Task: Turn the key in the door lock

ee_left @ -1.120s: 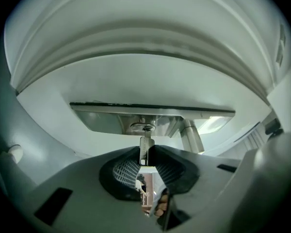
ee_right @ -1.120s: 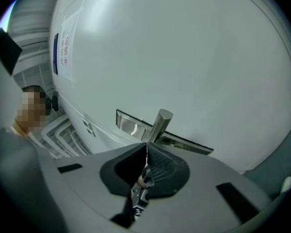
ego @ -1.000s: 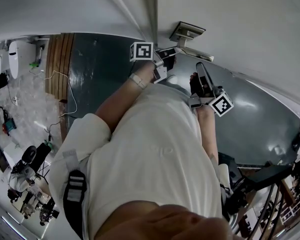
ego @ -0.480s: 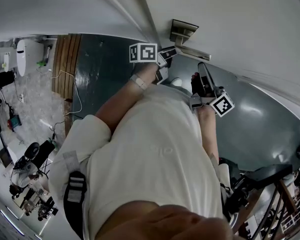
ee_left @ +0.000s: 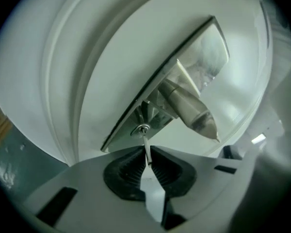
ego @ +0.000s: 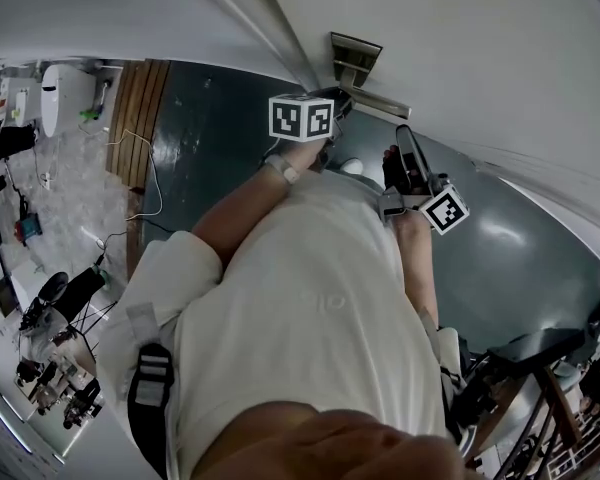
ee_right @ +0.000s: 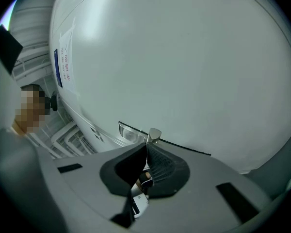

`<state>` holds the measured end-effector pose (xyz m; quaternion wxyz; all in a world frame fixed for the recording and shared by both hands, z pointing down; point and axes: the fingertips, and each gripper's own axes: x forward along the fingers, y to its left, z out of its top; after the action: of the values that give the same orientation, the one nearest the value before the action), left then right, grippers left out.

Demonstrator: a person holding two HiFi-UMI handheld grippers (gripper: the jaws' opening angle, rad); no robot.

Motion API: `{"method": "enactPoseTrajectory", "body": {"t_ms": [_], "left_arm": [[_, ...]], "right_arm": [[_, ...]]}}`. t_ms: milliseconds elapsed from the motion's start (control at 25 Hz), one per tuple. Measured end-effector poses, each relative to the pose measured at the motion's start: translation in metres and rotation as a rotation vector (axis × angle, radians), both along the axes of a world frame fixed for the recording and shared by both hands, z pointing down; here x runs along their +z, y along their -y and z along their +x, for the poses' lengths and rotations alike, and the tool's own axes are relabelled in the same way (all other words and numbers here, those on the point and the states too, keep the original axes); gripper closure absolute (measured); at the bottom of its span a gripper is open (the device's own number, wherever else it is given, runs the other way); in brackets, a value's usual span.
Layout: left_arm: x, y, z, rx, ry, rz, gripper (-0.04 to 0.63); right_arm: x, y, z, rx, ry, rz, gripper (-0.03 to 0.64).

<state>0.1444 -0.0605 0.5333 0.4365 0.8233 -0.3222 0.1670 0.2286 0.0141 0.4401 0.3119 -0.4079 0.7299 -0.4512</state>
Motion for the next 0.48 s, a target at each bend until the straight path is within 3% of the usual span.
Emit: {"method": "enactPoseTrajectory", "body": {"t_ms": [80,480], "left_arm": [[0.0,0.004,-0.003,-0.016,0.079,0.057,0.561],[-0.003,0.002,-0.002,-0.048,0.323,0.213,0.56]], "right_arm": [[0.002,0.0,0.003,-0.011,0.004,0.003,0.592],[0.004,-0.006,0.021,-0.041,0.014,0.001,0.592]]}}
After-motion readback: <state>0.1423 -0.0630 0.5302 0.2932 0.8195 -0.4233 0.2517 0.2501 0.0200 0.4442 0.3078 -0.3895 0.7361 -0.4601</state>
